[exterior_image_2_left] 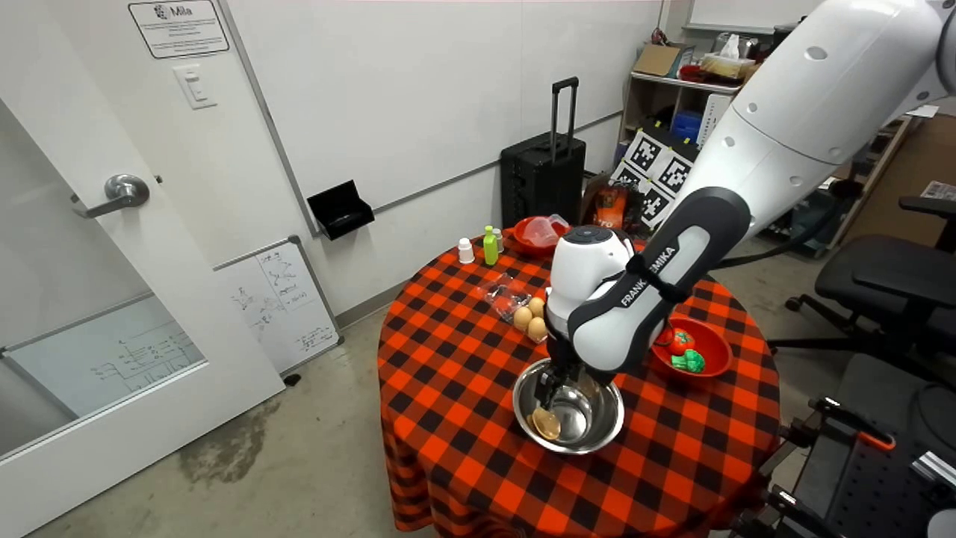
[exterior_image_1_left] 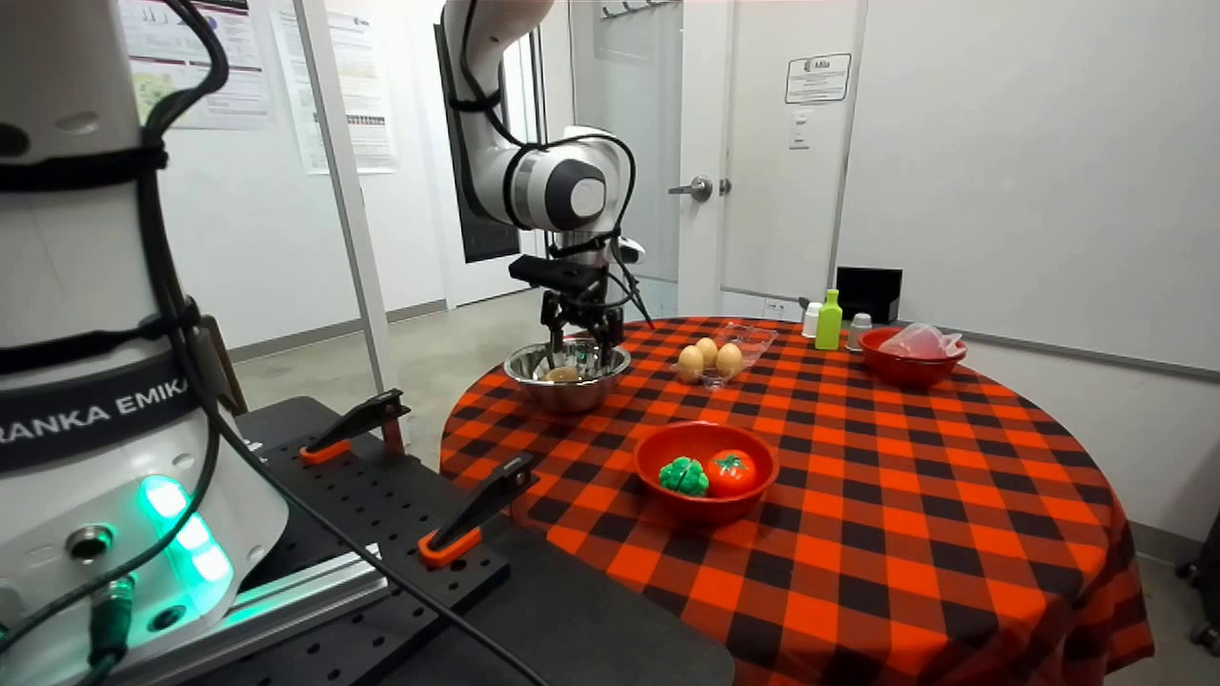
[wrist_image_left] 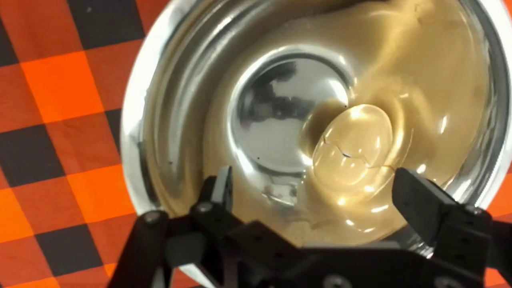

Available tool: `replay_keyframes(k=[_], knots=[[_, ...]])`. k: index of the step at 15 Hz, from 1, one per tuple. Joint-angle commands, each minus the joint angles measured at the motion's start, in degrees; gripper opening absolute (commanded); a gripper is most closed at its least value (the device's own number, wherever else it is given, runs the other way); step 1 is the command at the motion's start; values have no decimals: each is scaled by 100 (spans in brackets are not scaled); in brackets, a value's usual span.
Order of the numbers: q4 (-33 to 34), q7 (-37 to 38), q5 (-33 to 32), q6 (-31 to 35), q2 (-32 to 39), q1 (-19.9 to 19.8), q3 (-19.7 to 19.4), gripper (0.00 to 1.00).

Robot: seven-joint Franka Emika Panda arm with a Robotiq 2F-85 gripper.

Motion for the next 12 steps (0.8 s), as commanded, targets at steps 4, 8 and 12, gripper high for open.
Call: replay_keyframes(k=[4,8,12], knots=[[741,99,112,-243,605,309,-92,100],[929,187,82,-405,759,468,-164,100],[1020,316,51,-540,822,633,-249,100]])
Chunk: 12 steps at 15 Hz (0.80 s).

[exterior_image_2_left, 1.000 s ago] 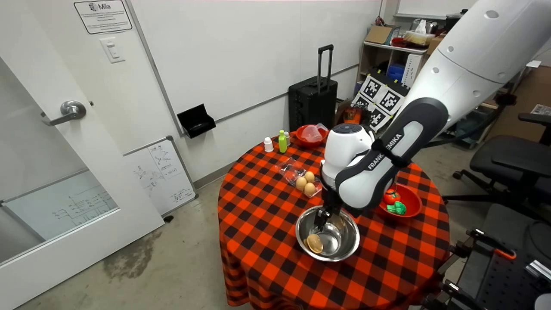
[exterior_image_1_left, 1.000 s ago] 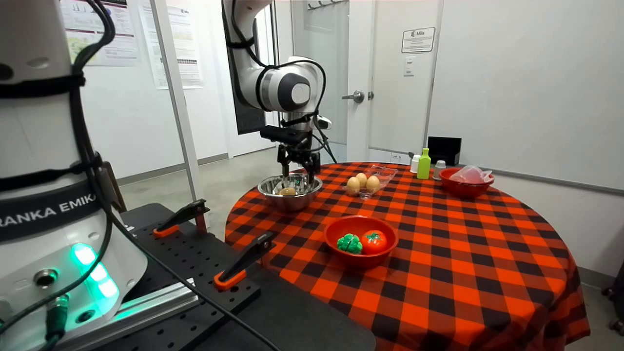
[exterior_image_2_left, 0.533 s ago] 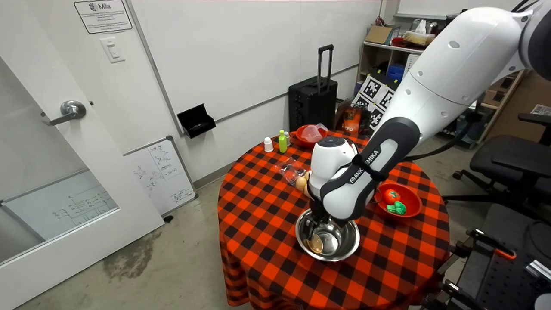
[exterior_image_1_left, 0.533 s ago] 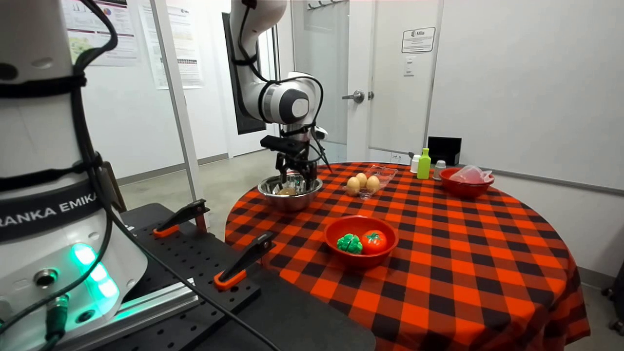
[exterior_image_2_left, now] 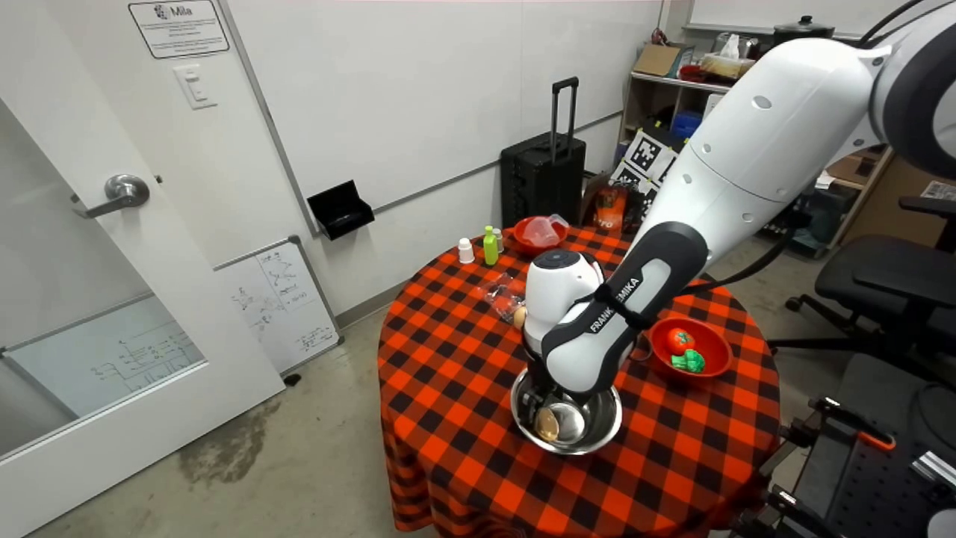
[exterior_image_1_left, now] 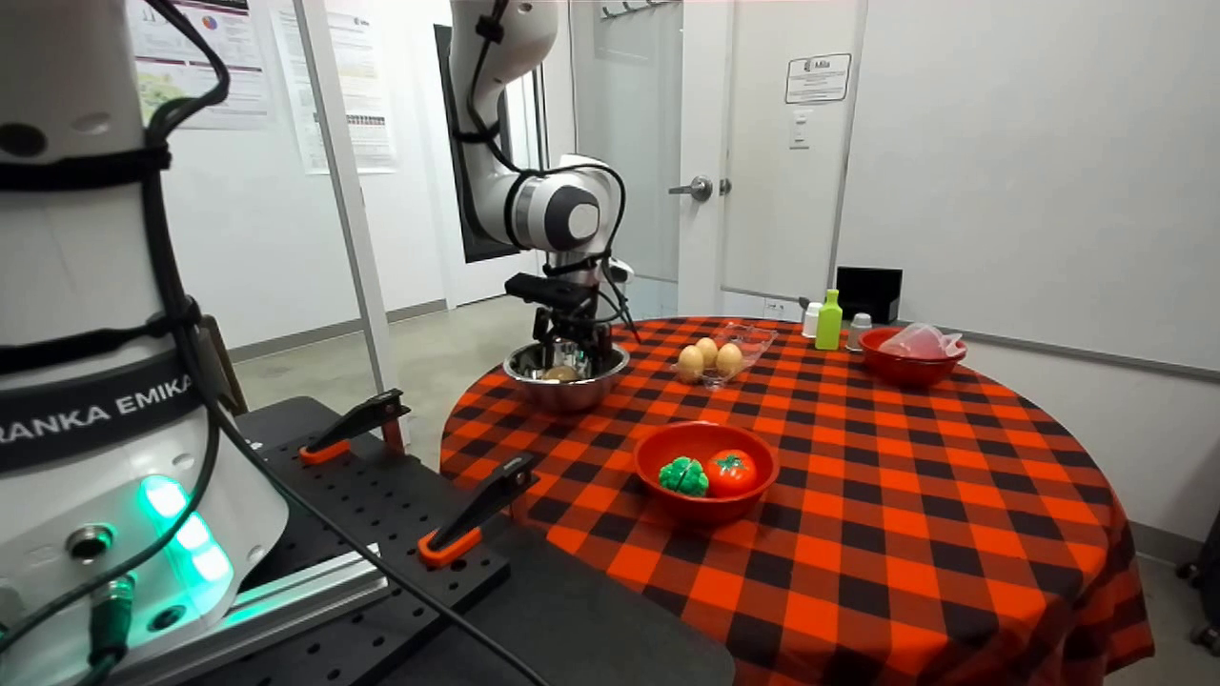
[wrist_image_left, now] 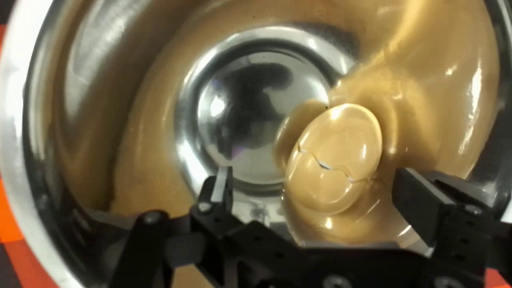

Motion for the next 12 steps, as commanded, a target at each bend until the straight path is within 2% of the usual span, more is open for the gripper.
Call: replay_keyframes(k=[1,3,5,6,12], knots=[[253,189,37,-231,134,263,-164,100],[281,232,18,-278,154,332,-204,100],[303,228,-9,-332,161,390,-242,74],[307,231,-19,-345,165,417,-262,68],[372,234,-63,-491,179,519,-351,23]])
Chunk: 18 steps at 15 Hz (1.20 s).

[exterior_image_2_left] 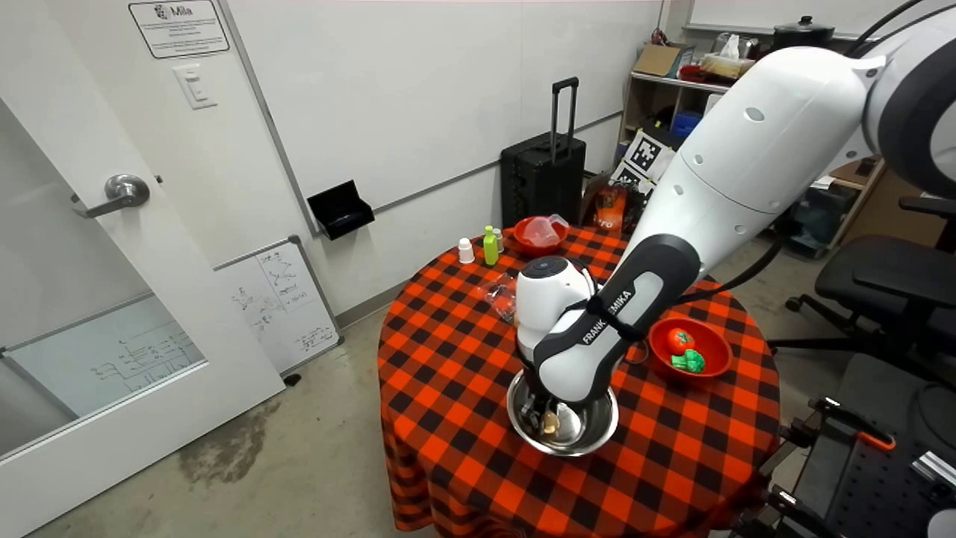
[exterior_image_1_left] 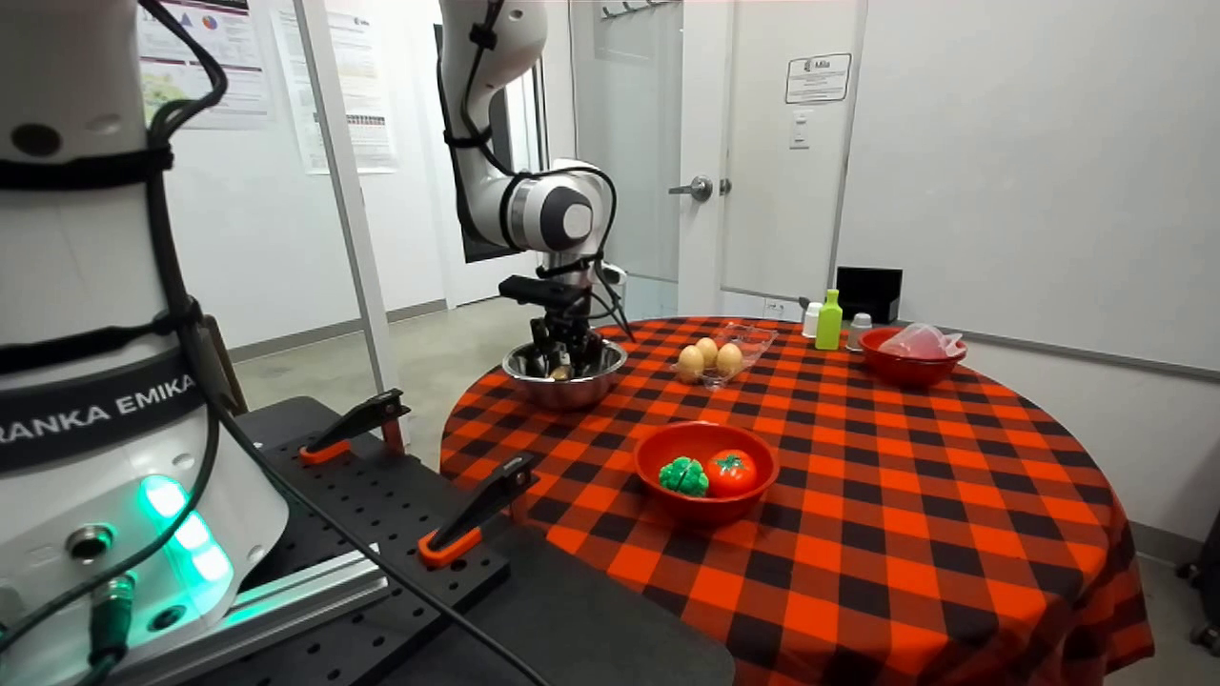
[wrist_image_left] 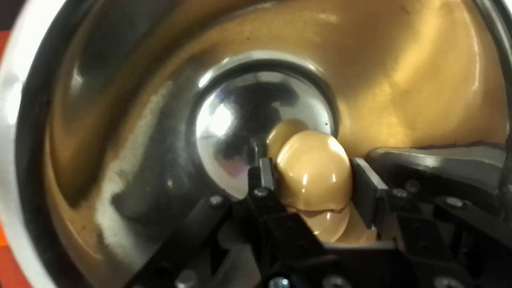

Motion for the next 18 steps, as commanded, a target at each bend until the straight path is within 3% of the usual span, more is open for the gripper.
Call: replay_keyframes(k=[1,9,18], knots=[[205,137,-71,-205,103,162,-137,23],[-293,6,-266,-130,-427,218,-283,23],[-1557,48,-842,-123,-2006,159,-579,23]])
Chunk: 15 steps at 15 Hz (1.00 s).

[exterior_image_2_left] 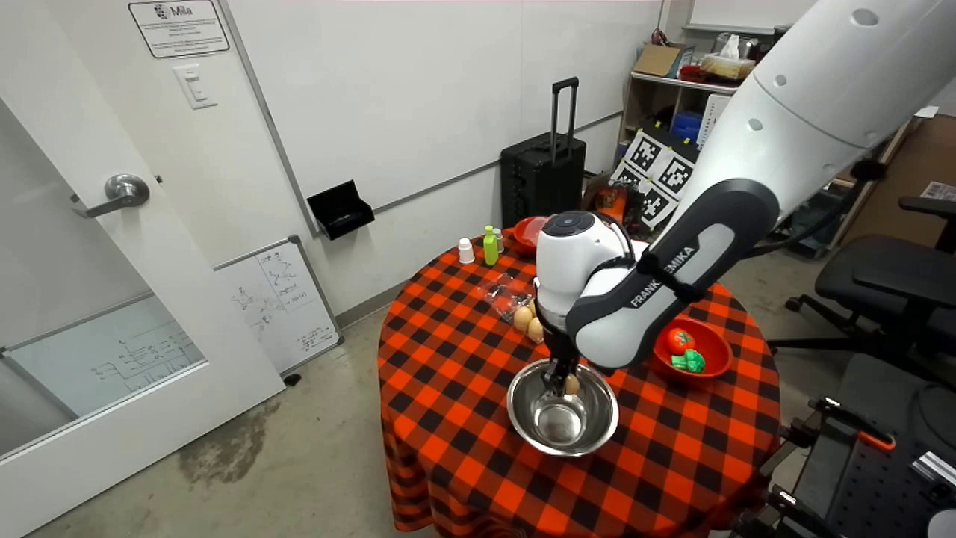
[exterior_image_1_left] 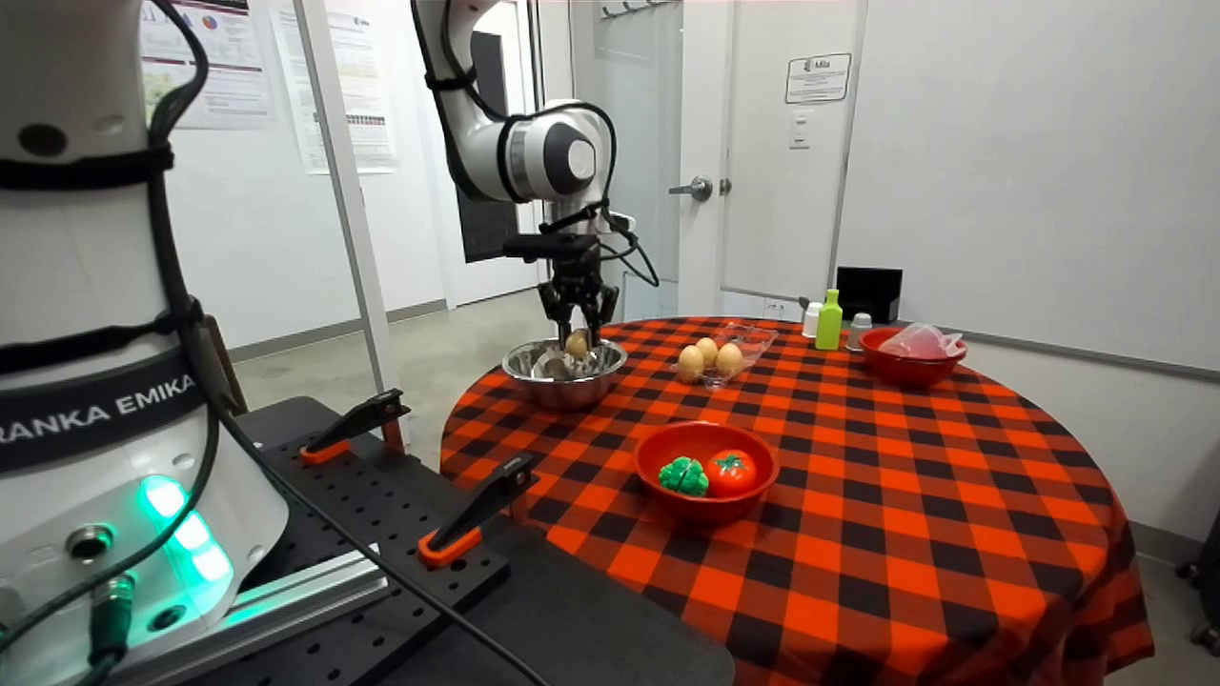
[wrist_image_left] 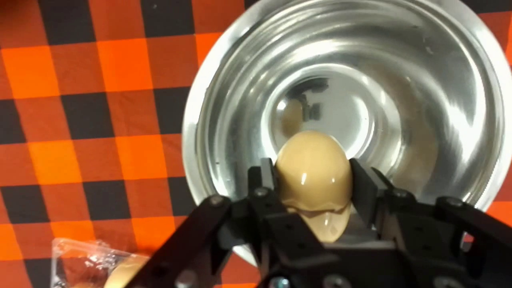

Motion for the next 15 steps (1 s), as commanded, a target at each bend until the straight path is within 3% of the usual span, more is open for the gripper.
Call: replay_keyframes(k=[1,5,9,15], knots=[[-610,108,-270,-74,-784,14,-207,23],[-519,123,-839,-602,-903,-54,-622,23],[-56,-14,-1307,-845,-482,-305,-842,23],[813,-372,-1317,-714,327,-796,-817,23]])
